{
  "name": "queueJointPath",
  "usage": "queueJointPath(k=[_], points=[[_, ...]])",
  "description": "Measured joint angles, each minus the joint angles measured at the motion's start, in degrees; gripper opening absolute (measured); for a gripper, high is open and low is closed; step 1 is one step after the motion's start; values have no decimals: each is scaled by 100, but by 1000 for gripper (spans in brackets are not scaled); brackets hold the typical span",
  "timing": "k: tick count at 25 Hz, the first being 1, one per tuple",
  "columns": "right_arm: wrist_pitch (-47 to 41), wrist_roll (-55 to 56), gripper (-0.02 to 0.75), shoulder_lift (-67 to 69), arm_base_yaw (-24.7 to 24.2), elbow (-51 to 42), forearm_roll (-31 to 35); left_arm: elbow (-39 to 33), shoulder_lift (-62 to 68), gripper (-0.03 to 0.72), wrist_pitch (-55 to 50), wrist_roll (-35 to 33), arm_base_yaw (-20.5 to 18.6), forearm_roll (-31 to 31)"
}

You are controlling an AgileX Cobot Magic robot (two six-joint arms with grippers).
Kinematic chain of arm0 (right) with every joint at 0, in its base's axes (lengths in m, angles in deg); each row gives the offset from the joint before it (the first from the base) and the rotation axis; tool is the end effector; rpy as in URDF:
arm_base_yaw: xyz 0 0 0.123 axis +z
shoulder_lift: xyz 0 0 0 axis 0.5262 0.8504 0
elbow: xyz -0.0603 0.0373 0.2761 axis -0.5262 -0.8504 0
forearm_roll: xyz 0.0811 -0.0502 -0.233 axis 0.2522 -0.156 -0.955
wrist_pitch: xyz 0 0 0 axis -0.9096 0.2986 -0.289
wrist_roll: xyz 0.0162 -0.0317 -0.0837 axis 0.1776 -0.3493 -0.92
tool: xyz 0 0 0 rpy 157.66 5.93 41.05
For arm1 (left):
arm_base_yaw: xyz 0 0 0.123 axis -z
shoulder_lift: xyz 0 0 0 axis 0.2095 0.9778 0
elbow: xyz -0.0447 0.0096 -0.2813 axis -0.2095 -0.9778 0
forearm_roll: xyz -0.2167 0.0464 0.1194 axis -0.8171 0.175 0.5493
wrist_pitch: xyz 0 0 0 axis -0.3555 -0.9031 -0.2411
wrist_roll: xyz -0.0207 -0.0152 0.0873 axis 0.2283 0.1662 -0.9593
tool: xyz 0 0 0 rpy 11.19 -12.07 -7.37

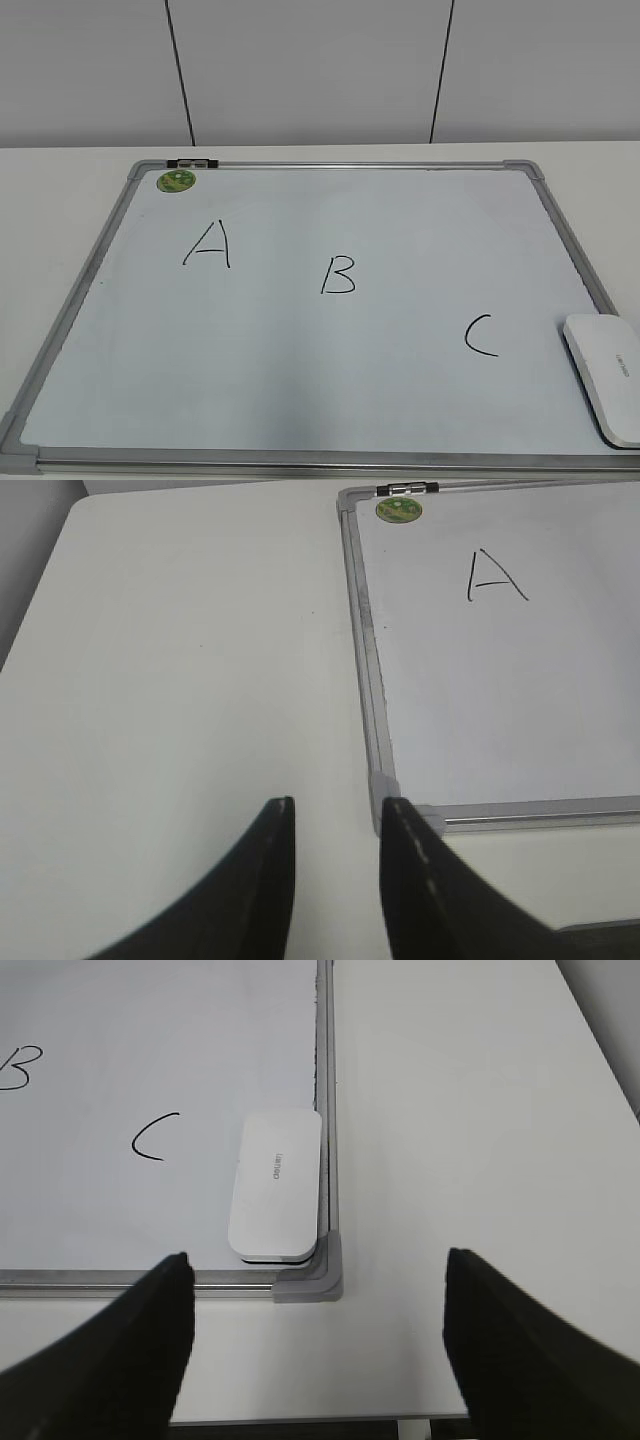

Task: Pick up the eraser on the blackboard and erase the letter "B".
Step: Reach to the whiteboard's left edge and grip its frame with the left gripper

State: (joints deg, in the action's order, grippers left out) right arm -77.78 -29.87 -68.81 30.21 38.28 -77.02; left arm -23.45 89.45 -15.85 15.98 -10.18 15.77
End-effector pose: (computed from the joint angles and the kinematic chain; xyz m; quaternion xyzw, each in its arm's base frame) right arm -0.0108 0.0003 0.2689 -0.0085 0.8719 -0.0179 0.4893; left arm -0.0059 -0.0013 0.2797 0.0178 0.8609 -0.0154 0.5083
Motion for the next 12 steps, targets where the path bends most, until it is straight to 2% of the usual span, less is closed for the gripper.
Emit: queueJointPath(k=[12], points=[[0,0,573,0,0,0,0,0,54,225,0,0,0,0]])
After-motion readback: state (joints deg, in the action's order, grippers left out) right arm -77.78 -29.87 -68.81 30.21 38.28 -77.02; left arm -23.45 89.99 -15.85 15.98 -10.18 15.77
